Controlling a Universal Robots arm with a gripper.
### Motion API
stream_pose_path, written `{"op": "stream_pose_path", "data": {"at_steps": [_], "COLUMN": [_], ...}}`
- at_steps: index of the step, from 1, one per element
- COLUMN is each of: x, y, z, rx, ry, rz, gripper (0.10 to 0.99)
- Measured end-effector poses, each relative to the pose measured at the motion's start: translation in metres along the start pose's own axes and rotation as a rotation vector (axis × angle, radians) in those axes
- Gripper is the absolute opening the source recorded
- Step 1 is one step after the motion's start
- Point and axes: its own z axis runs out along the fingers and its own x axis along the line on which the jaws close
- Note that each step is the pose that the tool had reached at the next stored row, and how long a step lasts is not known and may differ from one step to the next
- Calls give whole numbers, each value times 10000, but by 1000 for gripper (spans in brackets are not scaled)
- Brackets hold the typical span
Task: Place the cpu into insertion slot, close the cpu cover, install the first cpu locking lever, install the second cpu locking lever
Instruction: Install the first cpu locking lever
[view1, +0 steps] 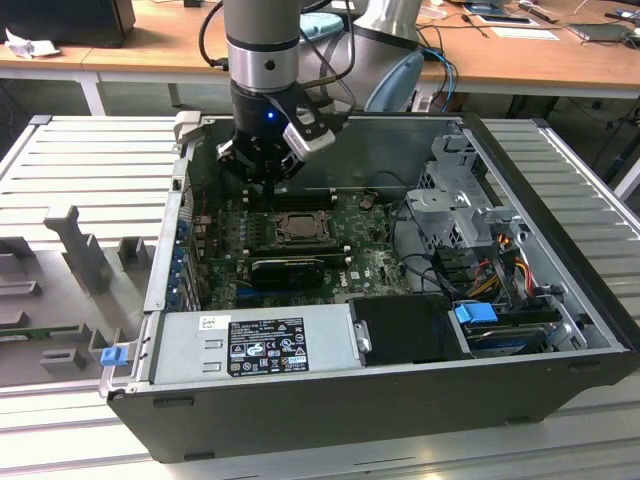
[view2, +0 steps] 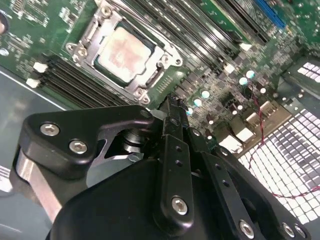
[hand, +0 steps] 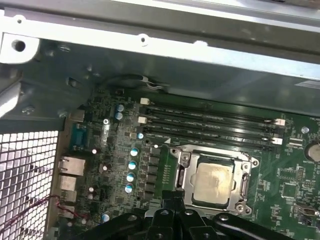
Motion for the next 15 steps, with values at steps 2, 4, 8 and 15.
{"op": "stream_pose_path", "data": {"at_steps": [2, 4, 8, 15], "x": [39, 67, 116, 220], "y": [6, 10, 17, 38], "z": [5, 13, 51, 107], "rx": [-11, -17, -17, -103], "ry": [-3, -3, -4, -17], "rz": [-1, 0, 46, 78], "gripper": [106, 106, 106, 106]}}
